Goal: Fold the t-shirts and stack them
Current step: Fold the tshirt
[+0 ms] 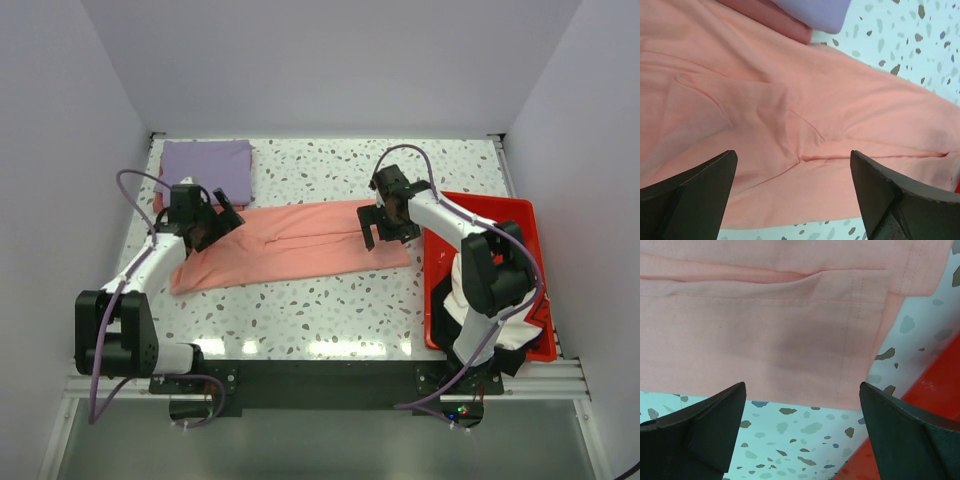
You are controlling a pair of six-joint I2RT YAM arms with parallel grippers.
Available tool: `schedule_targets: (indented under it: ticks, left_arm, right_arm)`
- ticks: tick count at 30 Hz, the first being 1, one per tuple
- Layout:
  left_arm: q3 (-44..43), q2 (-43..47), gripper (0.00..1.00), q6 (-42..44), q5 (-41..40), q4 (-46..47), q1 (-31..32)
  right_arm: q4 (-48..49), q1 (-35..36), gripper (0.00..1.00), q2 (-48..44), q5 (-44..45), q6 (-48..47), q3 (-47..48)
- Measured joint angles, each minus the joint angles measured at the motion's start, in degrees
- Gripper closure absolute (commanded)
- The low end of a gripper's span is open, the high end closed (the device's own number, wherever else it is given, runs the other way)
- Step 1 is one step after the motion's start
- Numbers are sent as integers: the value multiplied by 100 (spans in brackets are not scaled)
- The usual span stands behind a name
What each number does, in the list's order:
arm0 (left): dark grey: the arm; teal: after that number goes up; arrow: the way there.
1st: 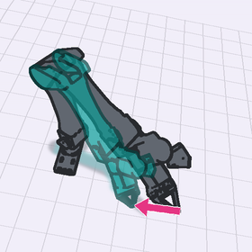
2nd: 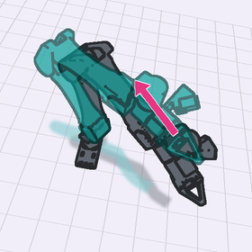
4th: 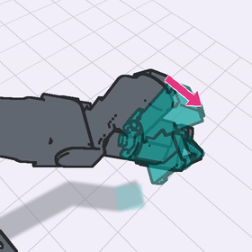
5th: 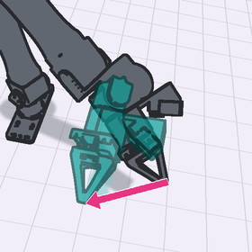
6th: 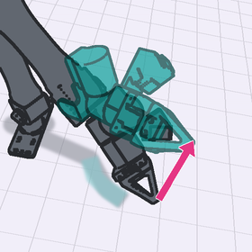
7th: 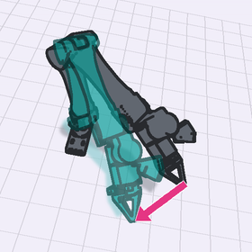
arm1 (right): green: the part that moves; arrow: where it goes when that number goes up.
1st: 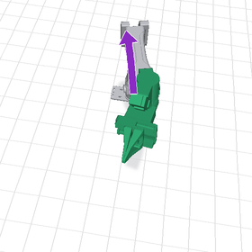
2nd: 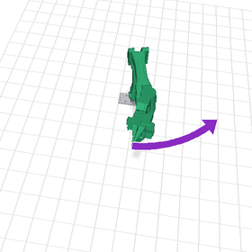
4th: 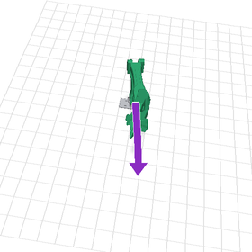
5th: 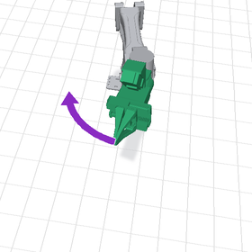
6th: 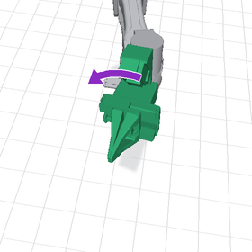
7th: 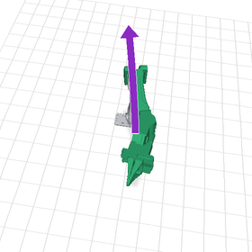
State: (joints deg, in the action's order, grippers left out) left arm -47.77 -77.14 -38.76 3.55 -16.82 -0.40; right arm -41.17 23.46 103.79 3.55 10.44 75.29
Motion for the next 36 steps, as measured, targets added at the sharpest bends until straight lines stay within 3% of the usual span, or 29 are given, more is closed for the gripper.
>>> schedule_targets:
  ticks: [3, 14, 21, 27, 36]
  left_arm:
    - [-2, -219, 0, 42, 24, 118, 289]
    - [-144, -1193, 0, 61, -636, 153, 212]
    - [-658, -1305, 0, 114, -1270, 142, -673]
    - [-1281, -1952, 0, 157, -1558, -22, -1449]
    - [-1248, -1309, 0, 140, -1152, -85, -1447]
  right_arm:
    - [0, 0, 1, 0, -2, -2, 0]
    - [-11, 0, 1, 0, 0, -26, 0]
    - [-13, 0, 1, 0, 0, -39, 0]
    - [-31, 0, 1, -17, 2, -44, -2]
    - [-39, 0, 1, -96, 0, -44, -7]
